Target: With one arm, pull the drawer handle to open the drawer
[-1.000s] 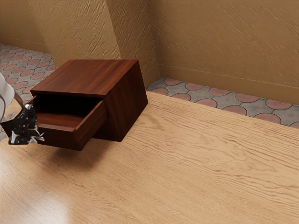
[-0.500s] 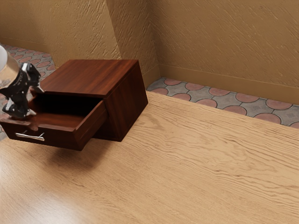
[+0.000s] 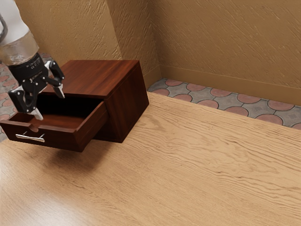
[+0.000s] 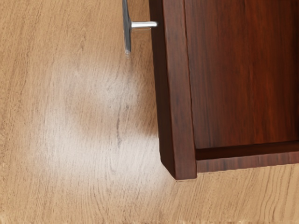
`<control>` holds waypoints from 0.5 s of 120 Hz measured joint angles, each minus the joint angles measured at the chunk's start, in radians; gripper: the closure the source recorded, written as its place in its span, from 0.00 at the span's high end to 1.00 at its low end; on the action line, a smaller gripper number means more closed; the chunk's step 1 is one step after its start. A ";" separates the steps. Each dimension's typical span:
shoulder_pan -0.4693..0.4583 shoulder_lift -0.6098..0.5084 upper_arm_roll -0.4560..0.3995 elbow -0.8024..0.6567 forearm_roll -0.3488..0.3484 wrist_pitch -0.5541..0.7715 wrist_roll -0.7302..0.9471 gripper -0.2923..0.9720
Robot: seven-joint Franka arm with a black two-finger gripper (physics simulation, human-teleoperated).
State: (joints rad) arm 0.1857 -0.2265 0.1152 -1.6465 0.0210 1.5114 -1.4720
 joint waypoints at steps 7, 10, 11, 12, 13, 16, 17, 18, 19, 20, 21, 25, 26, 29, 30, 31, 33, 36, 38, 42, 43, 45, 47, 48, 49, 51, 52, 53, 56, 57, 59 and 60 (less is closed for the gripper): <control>-0.016 0.013 0.001 -0.007 0.009 -0.012 0.000 0.75; -0.019 0.018 0.002 -0.008 0.012 -0.013 0.000 0.75; -0.019 0.020 0.002 -0.009 0.013 -0.013 0.000 0.76; -0.019 0.021 0.002 -0.009 0.014 -0.013 0.000 0.76; -0.019 0.022 0.002 -0.010 0.013 -0.013 0.000 0.76; -0.019 0.023 0.001 -0.012 0.012 -0.014 -0.001 0.76; -0.018 0.024 0.001 -0.012 0.010 -0.014 -0.001 0.76; -0.018 0.024 0.001 -0.012 0.009 -0.014 -0.001 0.76; -0.017 0.024 0.000 -0.012 0.008 -0.015 -0.001 0.76; -0.017 0.025 -0.001 -0.013 0.006 -0.015 -0.002 0.76; -0.017 0.025 -0.002 -0.013 0.005 -0.015 -0.002 0.76; -0.018 0.026 -0.006 -0.015 -0.002 -0.015 -0.003 0.76; -0.018 0.026 -0.007 -0.015 -0.003 -0.016 -0.004 0.76; -0.020 0.027 -0.008 -0.021 -0.007 -0.015 -0.005 0.76; -0.020 0.027 -0.009 -0.024 -0.008 -0.014 -0.005 0.76; -0.020 0.027 -0.010 -0.026 -0.009 -0.013 -0.005 0.76; -0.020 0.027 -0.014 -0.030 -0.010 -0.012 -0.006 0.76; -0.019 0.026 -0.025 -0.034 -0.012 -0.009 -0.007 0.76; -0.014 0.025 -0.044 -0.036 -0.012 -0.008 -0.007 0.76; -0.015 0.023 -0.078 -0.037 -0.009 -0.005 -0.009 0.76; -0.016 0.023 -0.085 -0.038 -0.009 -0.004 -0.010 0.77; -0.017 0.023 -0.095 -0.038 -0.008 -0.003 -0.010 0.77; -0.018 0.023 -0.104 -0.039 -0.009 -0.002 -0.011 0.77; -0.018 0.024 -0.107 -0.039 -0.010 -0.001 -0.011 0.77; -0.018 0.024 -0.110 -0.040 -0.010 -0.001 -0.012 0.77; -0.017 0.024 -0.116 -0.042 -0.011 0.000 -0.012 0.77; -0.017 0.025 -0.120 -0.044 -0.011 0.001 -0.012 0.77; -0.015 0.025 -0.125 -0.047 -0.012 0.001 -0.013 0.77; -0.016 0.025 -0.136 -0.056 -0.012 0.004 -0.013 0.77; -0.016 0.025 -0.139 -0.058 -0.012 0.006 -0.014 0.77; -0.016 0.026 -0.143 -0.062 -0.012 0.008 -0.014 0.77; -0.015 0.026 -0.145 -0.065 -0.012 0.010 -0.014 0.77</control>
State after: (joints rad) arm 0.1704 -0.2009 -0.0296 -1.7115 0.0086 1.5211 -1.4863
